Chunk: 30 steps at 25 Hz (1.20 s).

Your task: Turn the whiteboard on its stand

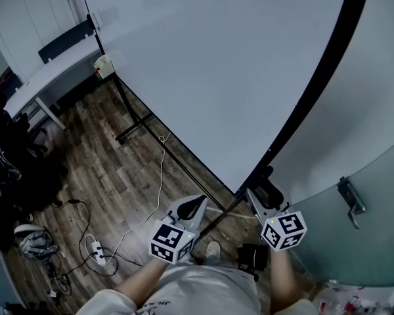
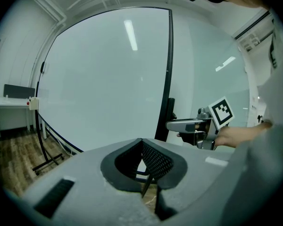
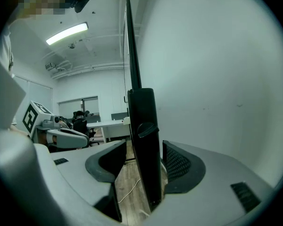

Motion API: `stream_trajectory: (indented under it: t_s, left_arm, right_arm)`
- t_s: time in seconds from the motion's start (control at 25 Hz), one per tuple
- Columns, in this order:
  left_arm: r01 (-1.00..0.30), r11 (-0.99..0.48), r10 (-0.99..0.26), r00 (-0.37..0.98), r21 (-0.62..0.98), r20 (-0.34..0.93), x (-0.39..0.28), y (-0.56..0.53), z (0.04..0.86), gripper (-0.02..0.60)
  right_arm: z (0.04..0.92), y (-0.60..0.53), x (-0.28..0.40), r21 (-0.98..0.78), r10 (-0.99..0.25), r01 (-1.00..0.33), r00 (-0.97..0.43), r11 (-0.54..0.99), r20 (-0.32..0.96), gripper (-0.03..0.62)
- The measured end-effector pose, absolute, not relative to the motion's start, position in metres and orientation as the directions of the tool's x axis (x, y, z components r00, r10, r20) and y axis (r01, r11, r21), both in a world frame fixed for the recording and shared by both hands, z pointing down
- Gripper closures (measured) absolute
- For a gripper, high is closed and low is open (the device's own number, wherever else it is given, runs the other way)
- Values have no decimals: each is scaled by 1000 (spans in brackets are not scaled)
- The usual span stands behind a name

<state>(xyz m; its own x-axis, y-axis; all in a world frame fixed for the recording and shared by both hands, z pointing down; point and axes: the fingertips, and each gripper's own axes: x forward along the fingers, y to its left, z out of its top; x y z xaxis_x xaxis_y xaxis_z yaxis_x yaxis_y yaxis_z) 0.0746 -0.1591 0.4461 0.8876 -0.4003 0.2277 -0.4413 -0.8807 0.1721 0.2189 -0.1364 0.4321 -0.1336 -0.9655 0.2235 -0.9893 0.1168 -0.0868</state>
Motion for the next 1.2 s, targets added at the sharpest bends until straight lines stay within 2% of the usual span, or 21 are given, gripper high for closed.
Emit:
stream_trajectory:
  t_s: [0.4, 0.56, 0.76, 0.96, 1.2]
  left_arm:
    - [-418, -892, -379, 899, 171, 222, 82, -151, 441, 572]
    - [-418, -894, -379, 898, 161, 224, 82, -151, 441, 572]
    - [-431, -889, -392, 892, 155, 226, 75, -153, 442, 572]
    - [-474, -865, -432, 871, 167, 232, 59, -157, 445, 572]
    - [-520, -840, -476, 844, 158, 247, 48, -159, 445, 572]
  right_arm:
    - [432, -112, 202, -116, -967, -990, -106, 80, 231, 396]
    - [435, -113, 186, -114, -965, -990, -109, 84, 238, 513]
    - [439, -120, 166, -99, -956, -989, -133, 111, 260, 562]
    - [436, -126, 143, -106, -945, -982, -181, 157, 273, 586]
    - [438, -132, 116, -131, -921, -967, -250, 219, 298, 586]
